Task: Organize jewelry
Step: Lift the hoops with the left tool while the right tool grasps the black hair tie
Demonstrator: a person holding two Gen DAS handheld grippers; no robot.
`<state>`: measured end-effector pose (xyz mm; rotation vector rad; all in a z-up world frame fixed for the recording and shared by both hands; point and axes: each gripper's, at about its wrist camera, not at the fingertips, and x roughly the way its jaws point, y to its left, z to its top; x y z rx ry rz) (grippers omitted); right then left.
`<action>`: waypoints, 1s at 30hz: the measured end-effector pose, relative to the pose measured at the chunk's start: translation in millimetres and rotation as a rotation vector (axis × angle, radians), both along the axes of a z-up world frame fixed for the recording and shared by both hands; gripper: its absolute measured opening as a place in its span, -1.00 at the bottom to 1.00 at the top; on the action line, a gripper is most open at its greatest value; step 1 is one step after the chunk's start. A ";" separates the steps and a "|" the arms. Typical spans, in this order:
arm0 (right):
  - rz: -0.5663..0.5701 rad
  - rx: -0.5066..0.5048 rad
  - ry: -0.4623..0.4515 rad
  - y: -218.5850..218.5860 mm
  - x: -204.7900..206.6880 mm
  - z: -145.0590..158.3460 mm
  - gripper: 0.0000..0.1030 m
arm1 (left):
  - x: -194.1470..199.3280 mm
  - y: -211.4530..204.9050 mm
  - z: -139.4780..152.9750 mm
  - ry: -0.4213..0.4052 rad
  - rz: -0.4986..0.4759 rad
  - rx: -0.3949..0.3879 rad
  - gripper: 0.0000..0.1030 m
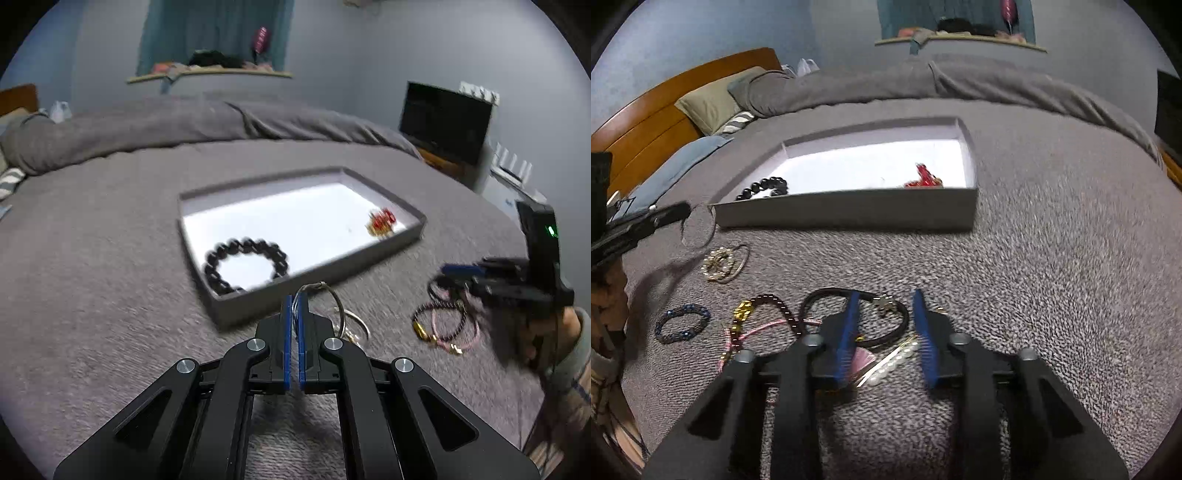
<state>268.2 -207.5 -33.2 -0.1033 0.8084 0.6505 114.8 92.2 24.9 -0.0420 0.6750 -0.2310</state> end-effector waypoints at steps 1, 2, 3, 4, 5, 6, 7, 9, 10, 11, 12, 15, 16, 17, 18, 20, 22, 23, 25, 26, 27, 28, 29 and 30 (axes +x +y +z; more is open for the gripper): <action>0.001 0.003 0.004 -1.4 -1.0 -0.5 -0.75 | 0.6 -1.8 -2.1 0.007 -0.004 0.007 -0.94; 0.004 0.008 0.001 -1.9 -1.8 -0.2 -0.75 | 1.7 -3.8 -4.6 0.021 -0.012 0.011 -0.94; 0.007 0.013 -0.007 -1.9 -3.3 1.2 -0.76 | 1.7 -4.8 -5.9 0.022 -0.011 0.015 -0.94; 0.009 0.020 -0.017 -2.5 -5.1 3.0 -0.76 | 1.8 -5.5 -6.3 0.024 -0.011 0.014 -0.94; 0.009 0.028 -0.027 -3.5 -6.8 4.6 -0.76 | 1.4 -5.5 -6.0 0.023 -0.010 0.012 -0.94; 0.005 0.037 -0.038 -4.7 -8.2 6.6 -0.76 | 0.4 -5.3 -4.2 0.015 -0.006 0.008 -0.94; -0.004 0.046 -0.046 -6.3 -8.8 8.4 -0.76 | -1.0 -4.6 -1.7 0.006 -0.005 0.000 -0.94; -0.019 0.069 -0.061 -11.8 -8.3 13.2 -0.76 | -3.2 -2.6 2.7 -0.012 0.002 -0.008 -0.94; -0.023 0.074 -0.065 -12.8 -7.3 15.1 -0.76 | -3.4 -1.5 4.1 -0.019 0.007 -0.013 -0.94; -0.027 0.080 -0.071 -13.8 -6.6 17.2 -0.76 | -3.3 -0.5 4.9 -0.023 0.012 -0.019 -0.94; -0.033 0.084 -0.078 -14.5 -6.1 18.9 -0.76 | -2.8 0.2 4.9 -0.027 0.020 -0.026 -0.94; -0.039 0.090 -0.099 -14.1 -5.6 24.9 -0.76 | 1.6 -3.4 -0.1 -0.026 0.032 -0.019 -0.94; -0.040 0.094 -0.105 -14.5 -5.8 26.2 -0.76 | 3.2 -5.5 -2.0 -0.022 0.032 -0.013 -0.94; -0.041 0.100 -0.109 -14.4 -5.5 27.8 -0.76 | 5.3 -9.2 -4.5 -0.018 0.031 -0.003 -0.94; -0.042 0.106 -0.113 -14.3 -5.3 29.1 -0.76 | 7.3 -11.0 -5.6 -0.016 0.028 0.003 -0.94; -0.045 0.122 -0.117 -13.7 -4.2 32.1 -0.76 | 9.7 -15.3 -7.0 -0.021 0.023 0.011 -0.94; -0.046 0.125 -0.130 -12.5 -3.8 35.5 -0.76 | 11.7 -17.5 -6.6 -0.027 0.024 0.006 -0.94; -0.045 0.126 -0.137 -11.3 -3.1 37.8 -0.76 | 12.9 -18.4 -6.2 -0.031 0.027 0.004 -0.94; -0.043 0.125 -0.153 -9.3 -2.6 41.1 -0.76 | 15.3 -19.4 -5.3 -0.036 0.028 -0.002 -0.94; -0.041 0.125 -0.159 -8.6 -1.4 42.7 -0.76 | 16.9 -19.9 -4.5 -0.039 0.030 -0.007 -0.94; -0.042 0.126 -0.162 -8.4 -0.9 43.6 -0.76 | 18.5 -20.2 -3.8 -0.041 0.031 -0.011 -0.94; -0.044 0.130 -0.164 -8.8 1.4 44.6 -0.76 | 19.9 -20.7 -3.0 -0.043 0.031 -0.015 -0.94; -0.046 0.131 -0.164 -8.5 2.9 45.0 -0.76 | 21.3 -21.7 -1.7 -0.047 0.031 -0.020 -0.94; -0.048 0.135 -0.163 -10.1 4.4 45.6 -0.76 | 21.8 -22.6 -0.8 -0.050 0.029 -0.022 -0.94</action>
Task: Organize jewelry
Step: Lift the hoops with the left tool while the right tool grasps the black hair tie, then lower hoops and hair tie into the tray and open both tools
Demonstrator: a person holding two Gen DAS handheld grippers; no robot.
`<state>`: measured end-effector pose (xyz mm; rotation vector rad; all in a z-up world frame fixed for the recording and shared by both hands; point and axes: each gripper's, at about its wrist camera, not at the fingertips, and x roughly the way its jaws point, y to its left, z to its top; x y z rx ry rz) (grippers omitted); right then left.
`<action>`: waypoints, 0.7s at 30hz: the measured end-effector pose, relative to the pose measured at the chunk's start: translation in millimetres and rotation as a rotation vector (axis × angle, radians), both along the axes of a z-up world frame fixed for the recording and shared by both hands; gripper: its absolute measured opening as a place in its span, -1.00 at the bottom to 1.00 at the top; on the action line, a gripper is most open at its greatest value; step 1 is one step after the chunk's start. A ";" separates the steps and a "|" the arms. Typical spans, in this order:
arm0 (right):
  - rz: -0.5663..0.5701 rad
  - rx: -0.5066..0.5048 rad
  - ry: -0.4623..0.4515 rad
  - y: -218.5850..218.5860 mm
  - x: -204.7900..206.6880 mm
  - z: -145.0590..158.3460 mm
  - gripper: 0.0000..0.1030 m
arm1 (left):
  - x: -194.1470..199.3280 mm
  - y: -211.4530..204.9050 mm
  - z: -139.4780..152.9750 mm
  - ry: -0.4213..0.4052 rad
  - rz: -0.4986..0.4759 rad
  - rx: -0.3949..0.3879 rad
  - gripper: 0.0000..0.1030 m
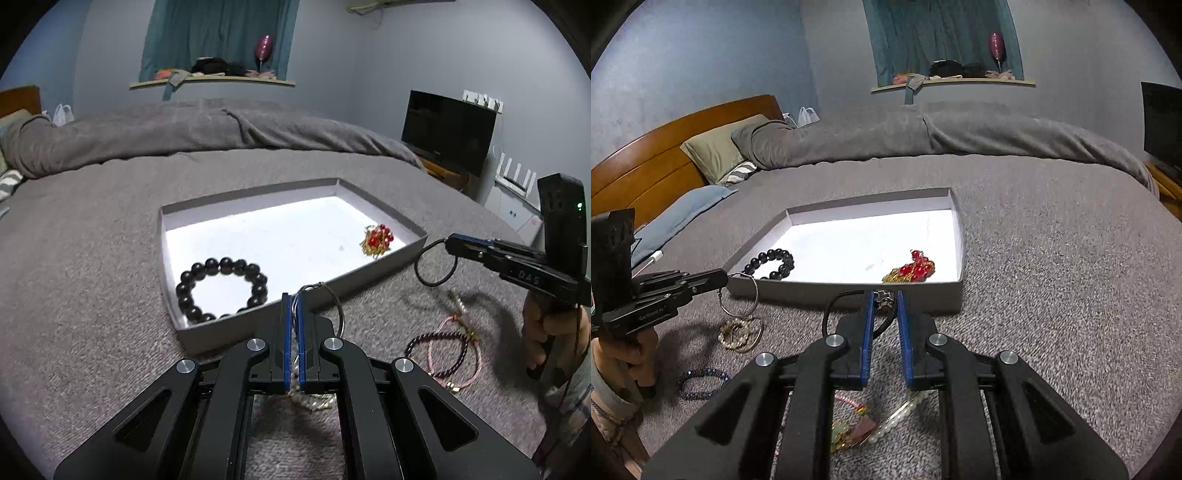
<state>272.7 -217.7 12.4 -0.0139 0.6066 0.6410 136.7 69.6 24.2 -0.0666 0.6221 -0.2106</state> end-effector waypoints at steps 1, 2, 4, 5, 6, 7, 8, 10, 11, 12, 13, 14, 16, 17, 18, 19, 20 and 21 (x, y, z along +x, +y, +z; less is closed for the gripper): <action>-0.002 0.007 0.000 -1.3 1.2 0.7 -0.76 | 0.5 -1.5 1.0 -0.005 -0.002 0.000 -0.94; -0.005 0.013 -0.003 -2.2 1.8 1.8 -0.76 | 0.9 -2.6 1.4 -0.007 -0.003 0.000 -0.94; -0.005 0.023 -0.008 -3.5 1.7 3.4 -0.76 | 1.6 -5.3 1.6 -0.010 -0.003 0.007 -0.94; -0.007 0.026 -0.013 -4.0 1.3 4.6 -0.76 | 1.5 -6.1 1.8 -0.010 -0.004 0.006 -0.94; -0.008 0.027 -0.015 -4.3 0.9 5.0 -0.76 | 1.3 -6.5 1.9 -0.011 -0.005 0.006 -0.94; -0.011 0.031 -0.016 -4.8 0.5 5.4 -0.76 | 1.0 -7.0 2.1 -0.014 -0.003 0.010 -0.94; -0.016 0.035 -0.018 -5.2 0.3 5.6 -0.76 | 0.9 -7.0 2.3 -0.016 -0.001 0.014 -0.94; -0.022 0.041 -0.019 -6.2 0.6 6.2 -0.76 | 1.0 -5.9 3.2 -0.017 -0.001 0.008 -0.94; -0.025 0.045 -0.018 -6.9 0.3 6.0 -0.76 | 0.8 -5.2 4.0 -0.019 0.000 0.006 -0.94; -0.028 0.049 -0.016 -6.9 0.9 6.0 -0.76 | 0.7 -4.6 5.4 -0.023 0.002 0.004 -0.94; -0.032 0.059 -0.014 -7.7 1.4 6.7 -0.76 | 0.7 -3.6 7.1 -0.028 0.006 0.000 -0.94; -0.033 0.067 -0.013 -9.0 2.3 7.5 -0.76 | 0.7 -2.7 7.9 -0.029 0.008 -0.004 -0.94; -0.041 0.083 -0.013 -10.7 4.5 9.4 -0.76 | 1.0 -0.7 11.2 -0.040 0.019 -0.009 -0.94; -0.044 0.092 -0.013 -11.3 5.8 10.3 -0.76 | 1.6 0.1 12.4 -0.043 0.022 -0.011 -0.94; -0.047 0.100 -0.011 -11.9 7.5 10.6 -0.76 | 2.3 1.5 14.2 -0.048 0.027 -0.016 -0.94; -0.050 0.104 -0.009 -12.0 9.2 10.9 -0.76 | 2.7 2.6 15.0 -0.054 0.033 -0.018 -0.94; -0.054 0.108 -0.009 -11.8 10.8 11.3 -0.76 | 3.5 3.8 16.0 -0.057 0.038 -0.022 -0.94; -0.055 0.112 -0.008 -11.4 11.7 11.7 -0.76 | 4.4 4.5 16.7 -0.058 0.041 -0.025 -0.94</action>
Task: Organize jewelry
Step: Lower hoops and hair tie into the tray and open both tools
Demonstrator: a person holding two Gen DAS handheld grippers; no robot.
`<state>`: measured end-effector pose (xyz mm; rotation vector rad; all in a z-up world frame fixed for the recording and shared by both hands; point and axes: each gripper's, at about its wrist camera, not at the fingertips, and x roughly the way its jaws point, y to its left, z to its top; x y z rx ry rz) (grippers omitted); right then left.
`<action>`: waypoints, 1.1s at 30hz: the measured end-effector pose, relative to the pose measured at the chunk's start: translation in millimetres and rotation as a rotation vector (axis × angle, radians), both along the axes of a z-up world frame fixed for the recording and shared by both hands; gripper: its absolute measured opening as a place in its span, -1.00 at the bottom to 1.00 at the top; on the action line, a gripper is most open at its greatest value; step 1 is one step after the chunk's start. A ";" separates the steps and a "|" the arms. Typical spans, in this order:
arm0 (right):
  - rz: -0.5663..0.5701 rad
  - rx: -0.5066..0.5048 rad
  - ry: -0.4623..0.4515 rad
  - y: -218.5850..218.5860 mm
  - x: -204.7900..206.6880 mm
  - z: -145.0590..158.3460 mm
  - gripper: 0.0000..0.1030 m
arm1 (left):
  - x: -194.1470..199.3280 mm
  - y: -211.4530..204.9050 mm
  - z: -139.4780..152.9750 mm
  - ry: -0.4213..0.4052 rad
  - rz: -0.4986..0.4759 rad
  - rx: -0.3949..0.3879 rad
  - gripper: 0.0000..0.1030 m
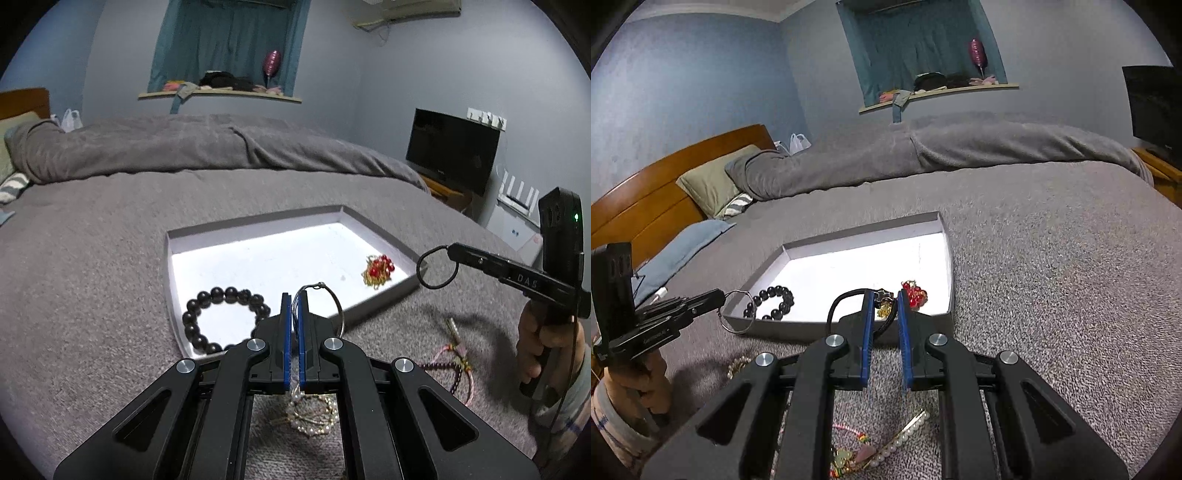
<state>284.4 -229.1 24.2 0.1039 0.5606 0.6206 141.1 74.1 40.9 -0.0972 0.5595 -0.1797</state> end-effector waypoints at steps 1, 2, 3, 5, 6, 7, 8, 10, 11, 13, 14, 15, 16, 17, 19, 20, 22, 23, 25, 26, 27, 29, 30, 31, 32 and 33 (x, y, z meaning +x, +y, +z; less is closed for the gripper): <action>0.000 0.001 -0.001 0.9 1.1 0.9 -0.76 | 0.8 0.4 0.5 -0.002 0.003 -0.001 -0.94; 0.000 0.000 -0.007 2.4 1.8 2.2 -0.76 | 2.4 0.9 1.2 -0.005 0.005 -0.003 -0.94; 0.001 -0.002 -0.012 3.8 2.4 3.5 -0.76 | 4.0 1.2 2.0 -0.005 0.006 -0.006 -0.94; 0.003 -0.004 -0.019 6.7 5.5 6.1 -0.76 | 8.3 1.9 3.1 -0.007 0.012 -0.012 -0.94; 0.005 -0.005 -0.023 8.1 7.2 6.8 -0.76 | 10.6 2.3 3.4 -0.008 0.014 -0.013 -0.94; 0.006 -0.006 -0.024 9.0 8.5 7.1 -0.76 | 13.5 2.5 3.8 -0.009 0.017 -0.013 -0.94; 0.007 -0.005 -0.024 10.1 11.0 7.3 -0.76 | 14.7 2.0 3.9 -0.010 0.018 -0.012 -0.94; 0.006 0.003 -0.019 11.5 17.4 6.8 -0.76 | 21.7 0.2 4.4 -0.008 0.020 -0.006 -0.94; 0.003 0.008 -0.014 12.4 22.0 6.3 -0.76 | 23.8 -0.8 4.1 -0.008 0.022 -0.002 -0.94; -0.002 0.013 -0.004 15.6 29.6 5.0 -0.76 | 33.2 -2.9 2.3 -0.002 0.023 0.003 -0.94; -0.002 0.015 0.003 18.0 34.1 3.9 -0.76 | 37.8 -3.8 0.5 0.003 0.025 0.005 -0.94; -0.003 0.014 0.006 19.5 36.8 2.9 -0.76 | 41.6 -4.1 -1.5 0.009 0.027 0.005 -0.94; -0.004 0.008 0.011 22.5 41.0 1.0 -0.76 | 45.0 -4.3 -3.0 0.015 0.027 0.005 -0.94; -0.004 0.004 0.018 24.6 44.2 -1.3 -0.76 | 47.5 -4.2 -5.4 0.022 0.027 0.005 -0.94; -0.004 -0.011 0.039 29.9 50.8 -7.9 -0.76 | 49.7 -4.1 -8.0 0.029 0.023 0.010 -0.94; -0.003 -0.023 0.051 33.0 53.5 -12.3 -0.76 | 50.5 -3.9 -8.8 0.030 0.019 0.016 -0.94; -0.009 -0.046 0.069 37.6 56.8 -19.7 -0.76 | 52.0 -2.4 -10.6 0.032 0.020 0.021 -0.93; -0.013 -0.052 0.077 38.9 58.3 -22.7 -0.76 | 53.1 -1.5 -11.8 0.035 0.021 0.020 -0.94; -0.023 -0.062 0.082 42.0 60.1 -26.2 -0.76 | 55.4 -1.8 -17.1 0.047 0.023 0.019 -0.94; -0.026 -0.075 0.078 45.4 59.9 -27.0 -0.76 | 56.8 -3.2 -19.7 0.053 0.020 0.027 -0.94; -0.030 -0.089 0.073 48.8 60.1 -27.4 -0.76 | 57.4 -5.4 -20.8 0.056 0.018 0.034 -0.94; -0.029 -0.113 0.060 54.1 58.4 -28.4 -0.76 | 58.2 -7.6 -22.0 0.055 0.016 0.047 -0.94; -0.028 -0.124 0.053 56.4 57.7 -28.5 -0.76 | 58.1 -8.8 -21.8 0.053 0.014 0.051 -0.94; -0.027 -0.129 0.050 56.9 58.0 -29.2 -0.76 | 58.2 -9.5 -21.6 0.049 0.014 0.053 -0.94; -0.030 -0.135 0.051 57.8 58.8 -30.6 -0.76 | 58.7 -9.8 -22.0 0.050 0.014 0.052 -0.94; -0.032 -0.140 0.057 58.6 60.1 -32.5 -0.76 | 59.7 -10.3 -22.8 0.053 0.013 0.052 -0.94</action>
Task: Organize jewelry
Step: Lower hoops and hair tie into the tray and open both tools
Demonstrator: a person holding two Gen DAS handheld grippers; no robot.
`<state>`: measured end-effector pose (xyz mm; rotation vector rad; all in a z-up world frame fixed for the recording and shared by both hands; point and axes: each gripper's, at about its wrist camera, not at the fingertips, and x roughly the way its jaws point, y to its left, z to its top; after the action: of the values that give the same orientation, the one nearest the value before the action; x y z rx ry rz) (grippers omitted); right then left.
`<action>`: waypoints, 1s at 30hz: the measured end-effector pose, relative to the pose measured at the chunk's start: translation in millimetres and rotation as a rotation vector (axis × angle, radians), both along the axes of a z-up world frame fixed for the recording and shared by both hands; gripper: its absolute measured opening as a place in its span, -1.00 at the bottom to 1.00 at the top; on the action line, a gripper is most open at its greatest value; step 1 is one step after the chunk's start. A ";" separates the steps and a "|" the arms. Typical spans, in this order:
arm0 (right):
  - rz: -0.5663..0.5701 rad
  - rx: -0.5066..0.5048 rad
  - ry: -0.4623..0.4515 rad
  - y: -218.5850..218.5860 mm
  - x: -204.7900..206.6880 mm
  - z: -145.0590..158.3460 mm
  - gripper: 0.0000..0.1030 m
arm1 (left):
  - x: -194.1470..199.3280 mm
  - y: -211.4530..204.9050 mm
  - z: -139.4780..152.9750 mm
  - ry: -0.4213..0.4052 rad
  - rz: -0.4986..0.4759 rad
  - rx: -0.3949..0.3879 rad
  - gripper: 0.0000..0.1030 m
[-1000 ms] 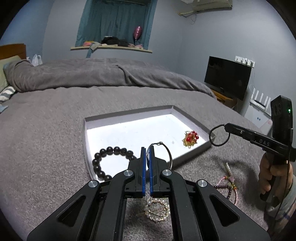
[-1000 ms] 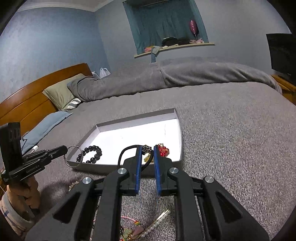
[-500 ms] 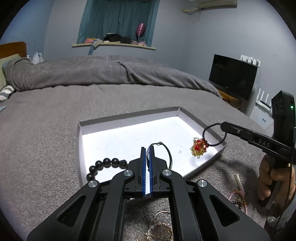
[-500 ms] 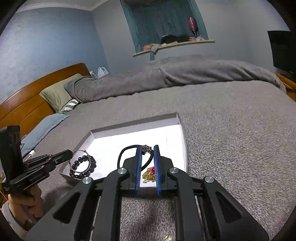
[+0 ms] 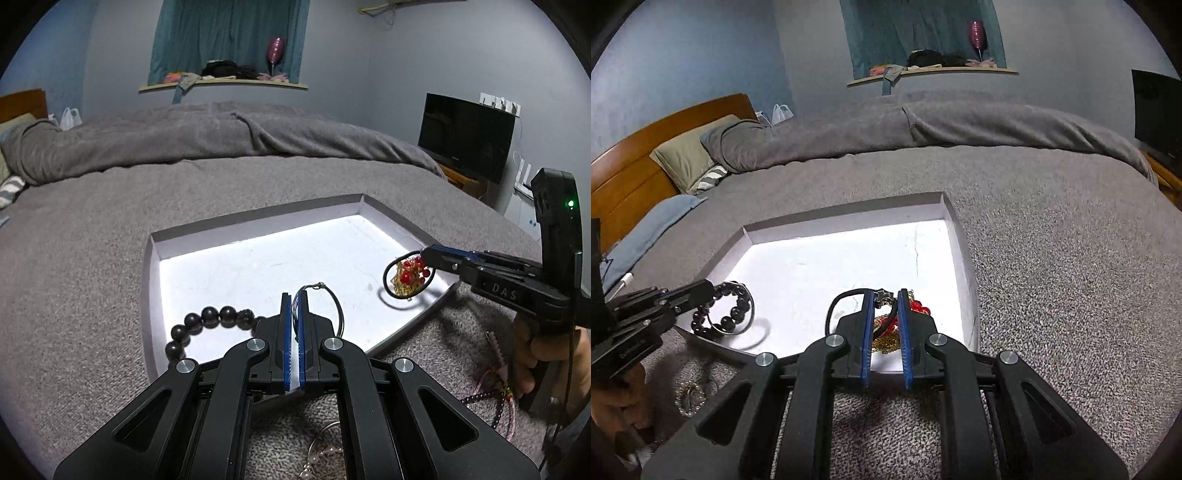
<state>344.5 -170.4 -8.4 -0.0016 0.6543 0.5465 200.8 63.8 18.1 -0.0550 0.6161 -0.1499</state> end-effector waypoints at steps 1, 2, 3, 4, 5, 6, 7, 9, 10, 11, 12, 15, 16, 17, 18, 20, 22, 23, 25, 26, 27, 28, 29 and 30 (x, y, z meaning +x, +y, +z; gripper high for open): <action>-0.002 -0.004 0.004 0.2 0.8 -1.4 -0.76 | 1.2 0.0 -1.3 0.005 0.000 0.002 -0.94; -0.003 -0.010 0.007 0.5 1.0 -2.8 -0.76 | 2.9 0.3 -3.4 0.015 -0.002 0.000 -0.94; -0.003 -0.021 0.006 2.6 0.7 -3.5 -0.76 | 3.4 0.3 -5.5 0.022 -0.003 -0.003 -0.93; -0.001 -0.029 0.005 4.1 0.5 -3.4 -0.76 | 5.5 1.1 -7.9 0.034 -0.001 -0.008 -0.94; 0.000 -0.040 0.003 6.3 0.6 -3.9 -0.76 | 7.4 2.4 -9.4 0.043 0.000 -0.012 -0.94; -0.002 -0.052 0.003 8.2 0.5 -5.1 -0.76 | 8.5 4.0 -11.1 0.051 0.005 -0.018 -0.93; -0.004 -0.056 0.004 8.7 0.5 -5.5 -0.76 | 9.0 5.0 -11.8 0.058 0.005 -0.022 -0.93; -0.006 -0.056 0.006 8.8 0.4 -5.8 -0.76 | 8.7 4.6 -11.9 0.062 0.003 -0.020 -0.93; -0.008 -0.055 0.006 8.4 0.4 -5.6 -0.76 | 8.5 4.1 -12.0 0.062 0.003 -0.016 -0.93; -0.009 -0.054 0.006 8.0 0.5 -5.7 -0.76 | 8.2 4.3 -12.3 0.064 0.001 -0.015 -0.93; -0.007 -0.055 0.008 8.0 0.6 -6.2 -0.76 | 8.3 4.1 -12.5 0.066 0.000 -0.015 -0.88; -0.009 -0.055 0.009 7.0 0.7 -6.2 -0.71 | 8.4 6.0 -12.5 0.068 0.009 -0.020 -0.43; -0.011 -0.054 0.009 7.4 1.1 -6.0 -0.70 | 7.8 6.7 -11.9 0.065 0.010 -0.024 -0.37; -0.010 -0.051 0.009 7.0 1.2 -5.9 -0.60 | 6.9 7.9 -10.7 0.058 0.013 -0.028 -0.19; -0.010 -0.047 0.007 6.0 1.1 -5.5 -0.40 | 5.9 8.2 -10.2 0.055 0.015 -0.031 0.07; -0.011 -0.040 0.002 4.5 -0.3 -4.6 -0.14 | 3.6 9.2 -8.7 0.041 0.014 -0.037 0.30; -0.013 -0.035 -0.006 3.2 -2.0 -3.1 -0.04 | 0.5 9.8 -6.2 0.026 0.016 -0.039 0.45; -0.013 -0.033 -0.008 2.5 -2.7 -2.4 0.08 | -0.4 10.0 -5.7 0.021 0.018 -0.039 0.52; -0.012 -0.026 -0.017 1.1 -4.9 -0.6 0.33 | -2.3 10.8 -4.3 0.014 0.026 -0.040 0.56; -0.011 -0.023 -0.021 0.5 -5.8 0.3 0.49 | -3.0 11.5 -3.8 0.013 0.030 -0.041 0.60; -0.014 -0.019 -0.028 -0.4 -7.2 1.7 0.59 | -3.7 11.7 -3.1 0.011 0.033 -0.041 0.62; -0.021 -0.017 -0.034 -1.9 -8.4 3.0 0.63 | -4.9 12.0 -2.4 0.009 0.036 -0.042 0.63; -0.024 -0.013 -0.039 -3.2 -9.5 4.2 0.71 | -6.1 11.4 -1.8 0.008 0.037 -0.042 0.65; -0.023 -0.003 -0.043 -5.0 -11.2 5.9 0.72 | -8.6 11.8 -0.2 0.004 0.037 -0.044 0.67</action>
<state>333.3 -175.4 -2.5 -0.0083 0.6121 0.5221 192.2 75.6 17.9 -0.1089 0.6154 -0.1269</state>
